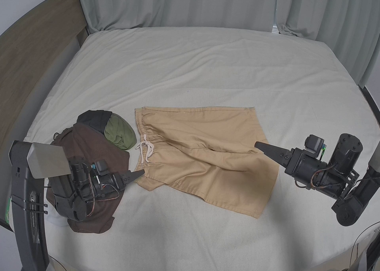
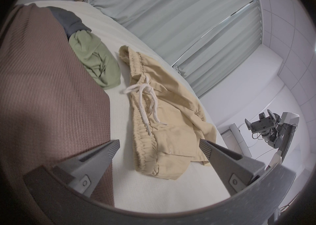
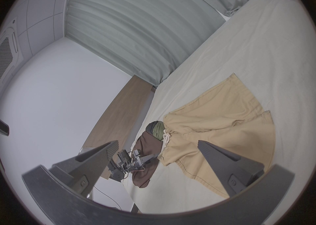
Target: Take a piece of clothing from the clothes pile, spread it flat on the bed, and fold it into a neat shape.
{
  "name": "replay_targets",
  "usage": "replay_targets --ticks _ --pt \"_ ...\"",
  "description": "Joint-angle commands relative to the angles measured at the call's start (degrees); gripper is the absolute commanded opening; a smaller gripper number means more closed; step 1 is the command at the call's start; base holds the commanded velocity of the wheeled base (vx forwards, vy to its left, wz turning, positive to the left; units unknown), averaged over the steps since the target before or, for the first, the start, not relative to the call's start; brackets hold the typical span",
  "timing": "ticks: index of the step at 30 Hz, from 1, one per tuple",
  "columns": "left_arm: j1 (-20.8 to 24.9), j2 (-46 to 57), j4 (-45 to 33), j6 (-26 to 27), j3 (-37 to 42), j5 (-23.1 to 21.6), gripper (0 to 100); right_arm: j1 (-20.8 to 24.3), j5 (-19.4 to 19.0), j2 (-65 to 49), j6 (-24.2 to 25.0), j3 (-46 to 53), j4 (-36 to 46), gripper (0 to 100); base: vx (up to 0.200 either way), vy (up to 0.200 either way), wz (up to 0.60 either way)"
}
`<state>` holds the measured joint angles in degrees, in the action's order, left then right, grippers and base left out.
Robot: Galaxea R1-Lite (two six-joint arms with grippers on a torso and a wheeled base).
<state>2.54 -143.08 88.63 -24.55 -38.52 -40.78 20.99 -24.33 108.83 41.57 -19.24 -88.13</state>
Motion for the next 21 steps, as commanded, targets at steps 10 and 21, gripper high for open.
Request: replay_targets --ticks 10,21 --pt "1.2 -3.3 0.1 -0.1 -1.0 0.1 100 -0.1 0.0 0.3 0.0 -0.1 0.0 100 0.0 0.0 0.0" --pt "1.1 -4.4 0.1 -0.2 -2.8 0.0 0 -0.3 -0.3 -0.2 -2.9 2.5 0.0 100 0.0 0.0 0.0"
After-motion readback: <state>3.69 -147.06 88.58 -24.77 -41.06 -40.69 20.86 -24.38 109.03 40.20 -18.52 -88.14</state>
